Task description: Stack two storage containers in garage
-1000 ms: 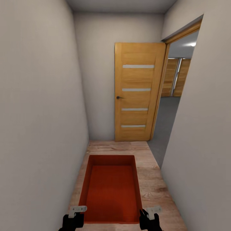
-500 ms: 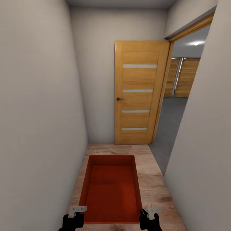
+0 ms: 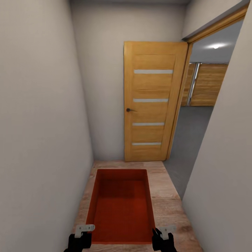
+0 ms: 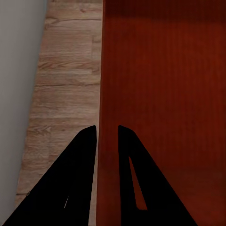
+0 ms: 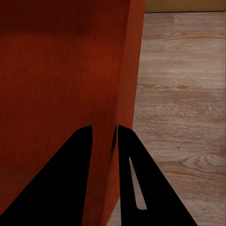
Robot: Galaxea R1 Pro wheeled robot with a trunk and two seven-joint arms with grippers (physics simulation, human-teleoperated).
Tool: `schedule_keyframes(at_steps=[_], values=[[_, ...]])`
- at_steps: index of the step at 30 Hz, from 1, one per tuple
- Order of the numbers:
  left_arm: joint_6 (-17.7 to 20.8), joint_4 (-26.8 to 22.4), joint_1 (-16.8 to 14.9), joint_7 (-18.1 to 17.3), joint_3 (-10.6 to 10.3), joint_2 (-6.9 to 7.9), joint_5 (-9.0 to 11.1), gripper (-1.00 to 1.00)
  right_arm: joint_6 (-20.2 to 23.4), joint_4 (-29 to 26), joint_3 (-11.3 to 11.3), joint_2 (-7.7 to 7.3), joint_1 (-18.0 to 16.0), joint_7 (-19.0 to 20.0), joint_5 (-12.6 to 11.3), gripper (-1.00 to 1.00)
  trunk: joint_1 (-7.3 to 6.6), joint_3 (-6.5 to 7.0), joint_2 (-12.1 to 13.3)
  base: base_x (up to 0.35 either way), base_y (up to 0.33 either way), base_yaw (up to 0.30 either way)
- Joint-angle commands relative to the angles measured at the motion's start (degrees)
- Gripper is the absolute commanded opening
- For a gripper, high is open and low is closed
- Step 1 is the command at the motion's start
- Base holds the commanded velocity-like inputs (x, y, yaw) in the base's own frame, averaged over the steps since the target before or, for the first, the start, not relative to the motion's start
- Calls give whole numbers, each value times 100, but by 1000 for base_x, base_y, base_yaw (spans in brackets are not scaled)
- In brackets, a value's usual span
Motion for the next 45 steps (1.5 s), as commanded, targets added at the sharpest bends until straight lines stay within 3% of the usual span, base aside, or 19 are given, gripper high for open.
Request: schedule_keyframes(at_steps=[1,45], values=[[-106,-302,-6,134,6,3,-3,-100,-20,22,473,-3,0,112,119,-100,6,-12,-11,326,0,-15],[-106,-300,-6,134,6,3,-1,-100,-20,22,473,-3,0,122,128,-100,6,-12,-11,326,36,-1]])
